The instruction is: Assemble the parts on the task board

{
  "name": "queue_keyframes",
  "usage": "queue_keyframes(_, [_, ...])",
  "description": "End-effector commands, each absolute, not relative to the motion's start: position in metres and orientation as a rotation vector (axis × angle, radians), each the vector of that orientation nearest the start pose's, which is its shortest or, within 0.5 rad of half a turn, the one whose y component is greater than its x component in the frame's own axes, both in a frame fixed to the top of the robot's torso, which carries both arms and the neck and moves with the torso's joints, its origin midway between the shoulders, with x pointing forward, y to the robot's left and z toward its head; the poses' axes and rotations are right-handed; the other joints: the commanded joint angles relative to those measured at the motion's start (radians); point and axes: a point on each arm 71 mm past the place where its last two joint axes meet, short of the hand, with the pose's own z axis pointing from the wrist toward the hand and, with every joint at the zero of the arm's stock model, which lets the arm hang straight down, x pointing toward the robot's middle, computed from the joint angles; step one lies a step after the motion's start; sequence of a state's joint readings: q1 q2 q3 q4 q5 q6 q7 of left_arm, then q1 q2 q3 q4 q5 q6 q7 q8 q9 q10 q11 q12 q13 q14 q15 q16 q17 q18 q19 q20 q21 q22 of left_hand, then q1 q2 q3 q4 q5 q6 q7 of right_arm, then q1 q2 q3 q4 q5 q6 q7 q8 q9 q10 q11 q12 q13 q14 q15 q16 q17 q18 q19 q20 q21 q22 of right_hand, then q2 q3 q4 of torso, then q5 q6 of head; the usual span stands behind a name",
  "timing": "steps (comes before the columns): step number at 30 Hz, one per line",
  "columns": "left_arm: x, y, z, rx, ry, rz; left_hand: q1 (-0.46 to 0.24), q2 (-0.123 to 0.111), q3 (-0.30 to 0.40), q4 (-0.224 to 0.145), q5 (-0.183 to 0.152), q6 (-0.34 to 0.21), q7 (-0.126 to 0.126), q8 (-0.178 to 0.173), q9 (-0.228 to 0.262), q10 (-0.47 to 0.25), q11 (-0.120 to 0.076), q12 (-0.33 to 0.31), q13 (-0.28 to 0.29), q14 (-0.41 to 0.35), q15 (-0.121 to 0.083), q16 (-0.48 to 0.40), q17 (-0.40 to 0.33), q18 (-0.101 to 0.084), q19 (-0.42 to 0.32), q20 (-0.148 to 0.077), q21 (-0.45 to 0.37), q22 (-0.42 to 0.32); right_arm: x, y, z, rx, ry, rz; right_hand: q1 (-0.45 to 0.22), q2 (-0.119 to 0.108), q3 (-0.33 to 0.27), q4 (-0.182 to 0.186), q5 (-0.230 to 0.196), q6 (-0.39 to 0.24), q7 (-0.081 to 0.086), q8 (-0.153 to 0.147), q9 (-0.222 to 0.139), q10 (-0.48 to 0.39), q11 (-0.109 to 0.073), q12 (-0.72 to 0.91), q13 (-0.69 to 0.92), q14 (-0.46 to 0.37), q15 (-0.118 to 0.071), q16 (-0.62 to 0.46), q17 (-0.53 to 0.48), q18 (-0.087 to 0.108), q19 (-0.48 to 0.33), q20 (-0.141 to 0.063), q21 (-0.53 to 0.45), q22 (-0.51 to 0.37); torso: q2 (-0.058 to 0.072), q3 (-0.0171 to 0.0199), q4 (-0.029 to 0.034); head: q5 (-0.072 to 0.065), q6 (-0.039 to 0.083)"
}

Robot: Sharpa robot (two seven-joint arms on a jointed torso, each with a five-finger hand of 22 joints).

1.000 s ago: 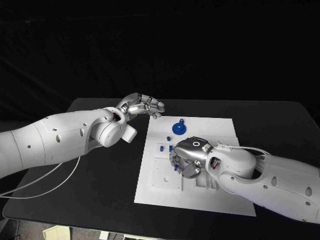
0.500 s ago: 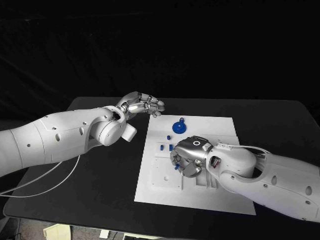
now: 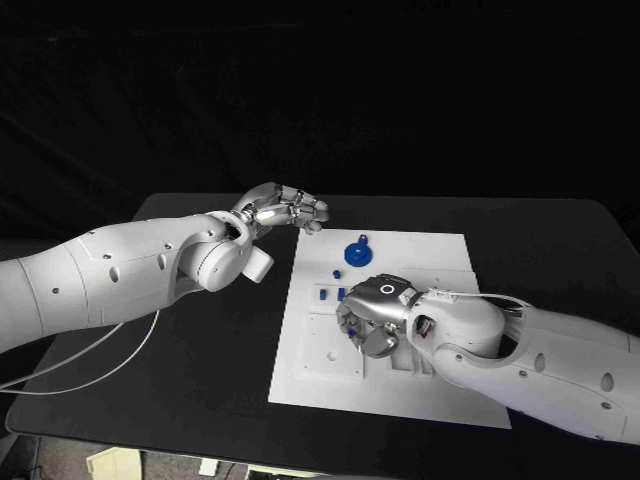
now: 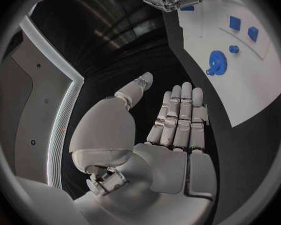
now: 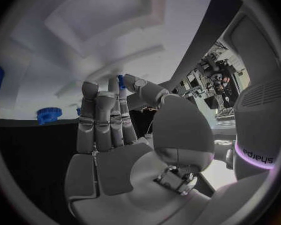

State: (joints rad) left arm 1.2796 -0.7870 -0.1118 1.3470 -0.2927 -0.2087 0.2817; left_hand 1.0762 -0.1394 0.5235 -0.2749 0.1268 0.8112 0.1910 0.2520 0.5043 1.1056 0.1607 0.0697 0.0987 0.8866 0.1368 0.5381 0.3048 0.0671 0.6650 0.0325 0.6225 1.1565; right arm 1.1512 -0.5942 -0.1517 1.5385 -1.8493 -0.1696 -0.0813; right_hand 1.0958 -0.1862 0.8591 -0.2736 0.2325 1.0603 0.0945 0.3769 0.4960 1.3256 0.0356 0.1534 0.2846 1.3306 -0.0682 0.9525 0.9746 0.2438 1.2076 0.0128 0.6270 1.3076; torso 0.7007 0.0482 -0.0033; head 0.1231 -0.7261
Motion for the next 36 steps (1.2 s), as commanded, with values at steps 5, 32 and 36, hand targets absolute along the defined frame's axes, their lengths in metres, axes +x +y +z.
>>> queue_keyframes(5, [0.523,0.224,-0.176,-0.788,1.609,-1.362,0.001,-0.006,-0.002,0.006,0.004,-0.008,0.0,0.004,-0.001,-0.008,0.001,0.0,-0.001,-0.008,0.0,-0.004,0.002,0.01,-0.004,0.002,-0.005,0.001,0.423,-0.064,-0.25,-0.82,1.713,0.696,0.0,0.011,-0.002,-0.004,0.005,0.006,0.001,0.003,0.002,0.003,0.0,-0.005,0.0,-0.003,-0.008,0.007,0.002,0.018,-0.001,-0.005,0.003,0.021,0.0,-0.0006,-0.0004,-0.002,0.0])
queue_keyframes(32, [0.524,0.228,-0.176,-0.791,1.612,-1.355,0.002,-0.009,-0.002,0.007,0.002,-0.012,0.001,0.003,-0.002,-0.012,0.002,-0.001,-0.005,-0.012,0.002,-0.01,0.005,0.011,-0.007,0.004,-0.009,0.003,0.433,-0.092,-0.227,-0.576,1.674,0.775,-0.029,-0.087,-0.213,-0.009,0.083,-0.158,0.055,-0.085,-0.033,-0.259,0.094,-0.089,-0.087,-0.084,0.083,-0.017,-0.039,0.015,-0.107,0.034,-0.006,0.023,-0.001,0.0017,-0.001,-0.011,0.022])
queue_keyframes(36, [0.524,0.228,-0.176,-0.791,1.613,-1.357,0.002,-0.009,-0.001,0.007,0.002,-0.012,0.001,0.003,-0.002,-0.012,0.003,-0.001,-0.005,-0.012,0.002,-0.011,0.006,0.011,-0.008,0.005,-0.009,0.003,0.441,-0.104,-0.208,-0.538,1.651,0.769,-0.031,-0.089,-0.219,-0.006,0.084,-0.161,0.055,-0.086,-0.034,-0.261,0.096,-0.088,-0.093,-0.086,0.085,-0.014,-0.041,0.017,-0.108,0.036,-0.004,0.022,-0.001,0.0014,-0.0011,-0.017,0.03])
